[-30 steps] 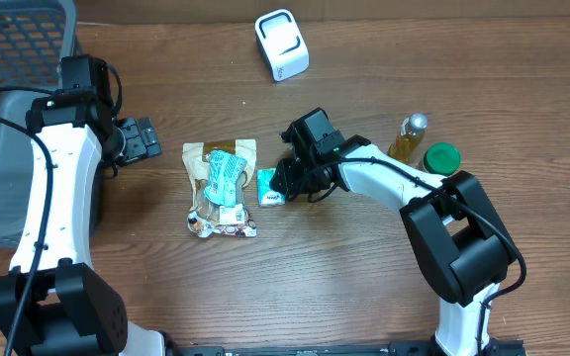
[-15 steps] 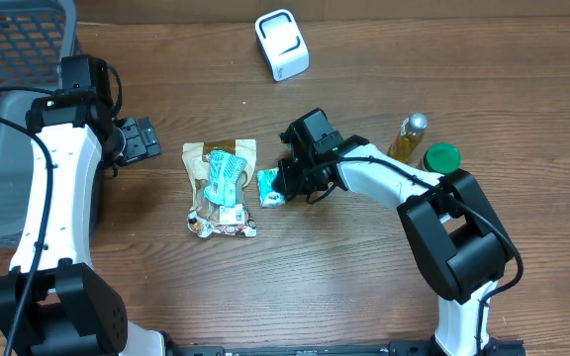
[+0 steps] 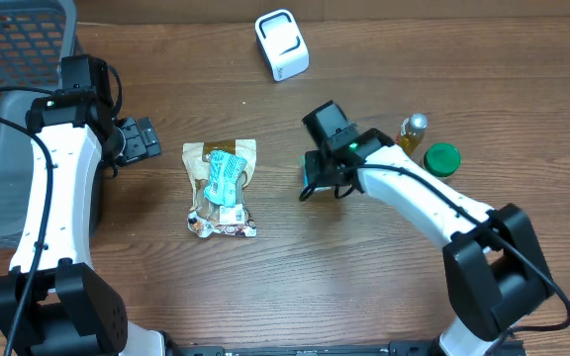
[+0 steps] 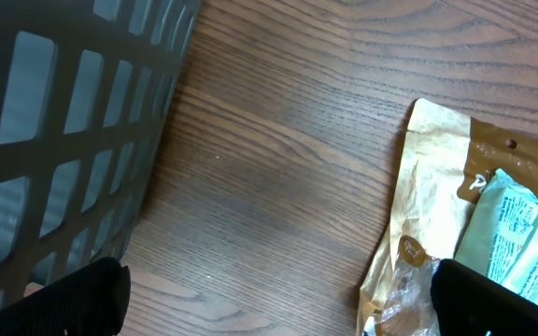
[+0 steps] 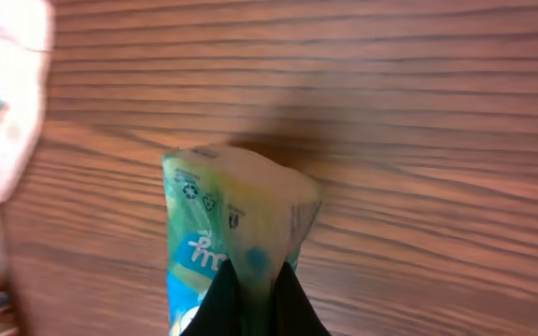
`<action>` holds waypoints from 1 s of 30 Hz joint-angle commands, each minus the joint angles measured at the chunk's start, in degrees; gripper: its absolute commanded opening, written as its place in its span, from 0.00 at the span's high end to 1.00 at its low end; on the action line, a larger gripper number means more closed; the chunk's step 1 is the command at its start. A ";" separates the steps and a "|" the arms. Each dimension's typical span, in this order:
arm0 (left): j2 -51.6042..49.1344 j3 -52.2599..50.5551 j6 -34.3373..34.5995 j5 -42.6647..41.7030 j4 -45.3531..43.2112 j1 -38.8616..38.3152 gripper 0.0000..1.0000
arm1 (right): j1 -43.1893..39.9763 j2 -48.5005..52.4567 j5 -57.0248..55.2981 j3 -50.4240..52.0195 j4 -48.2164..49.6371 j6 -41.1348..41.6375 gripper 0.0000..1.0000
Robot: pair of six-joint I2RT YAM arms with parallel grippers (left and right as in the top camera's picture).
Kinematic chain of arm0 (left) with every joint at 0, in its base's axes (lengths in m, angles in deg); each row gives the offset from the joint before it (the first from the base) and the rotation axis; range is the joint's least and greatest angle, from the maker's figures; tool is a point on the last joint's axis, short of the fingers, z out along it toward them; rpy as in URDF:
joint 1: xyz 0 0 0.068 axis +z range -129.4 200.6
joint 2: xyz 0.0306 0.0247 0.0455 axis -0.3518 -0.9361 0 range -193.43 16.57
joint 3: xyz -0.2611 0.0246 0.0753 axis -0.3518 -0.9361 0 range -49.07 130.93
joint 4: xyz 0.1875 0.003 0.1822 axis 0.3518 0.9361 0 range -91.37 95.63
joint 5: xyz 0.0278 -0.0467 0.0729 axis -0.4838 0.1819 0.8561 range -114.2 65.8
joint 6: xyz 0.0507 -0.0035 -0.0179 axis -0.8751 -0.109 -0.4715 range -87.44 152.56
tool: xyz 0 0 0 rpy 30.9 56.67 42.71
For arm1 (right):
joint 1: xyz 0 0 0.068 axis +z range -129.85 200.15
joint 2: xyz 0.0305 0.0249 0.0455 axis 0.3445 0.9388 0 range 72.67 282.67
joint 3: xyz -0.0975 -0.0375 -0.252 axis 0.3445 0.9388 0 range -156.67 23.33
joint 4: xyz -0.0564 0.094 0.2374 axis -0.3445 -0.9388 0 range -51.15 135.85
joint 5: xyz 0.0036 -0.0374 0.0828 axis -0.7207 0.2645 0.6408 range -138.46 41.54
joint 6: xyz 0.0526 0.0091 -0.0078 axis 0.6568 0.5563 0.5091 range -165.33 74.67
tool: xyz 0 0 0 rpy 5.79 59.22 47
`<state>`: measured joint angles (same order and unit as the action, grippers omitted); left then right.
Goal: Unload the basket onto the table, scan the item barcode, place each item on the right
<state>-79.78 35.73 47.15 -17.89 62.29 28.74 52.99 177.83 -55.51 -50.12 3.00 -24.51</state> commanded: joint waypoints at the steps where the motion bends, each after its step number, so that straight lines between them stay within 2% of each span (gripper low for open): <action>1: 0.90 1.14 -0.68 0.72 -0.02 0.09 0.00 | 3.72 -0.59 -14.32 -0.46 -1.11 0.00 0.96; 7: 0.90 1.14 -0.68 0.72 -0.02 0.09 0.01 | 11.34 -0.57 -29.18 -0.44 -3.13 0.02 0.96; 14: 0.90 1.14 -0.66 0.72 -0.02 0.09 0.00 | 17.25 1.53 -39.08 -0.44 -5.16 -0.02 0.96; 30: 0.90 1.14 -0.68 0.72 -0.02 0.09 0.01 | 17.31 6.45 -36.76 -0.39 -5.27 -4.61 0.96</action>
<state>-79.78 35.73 47.13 -17.89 62.26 28.74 70.17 183.97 -92.78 -50.12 -2.57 -27.39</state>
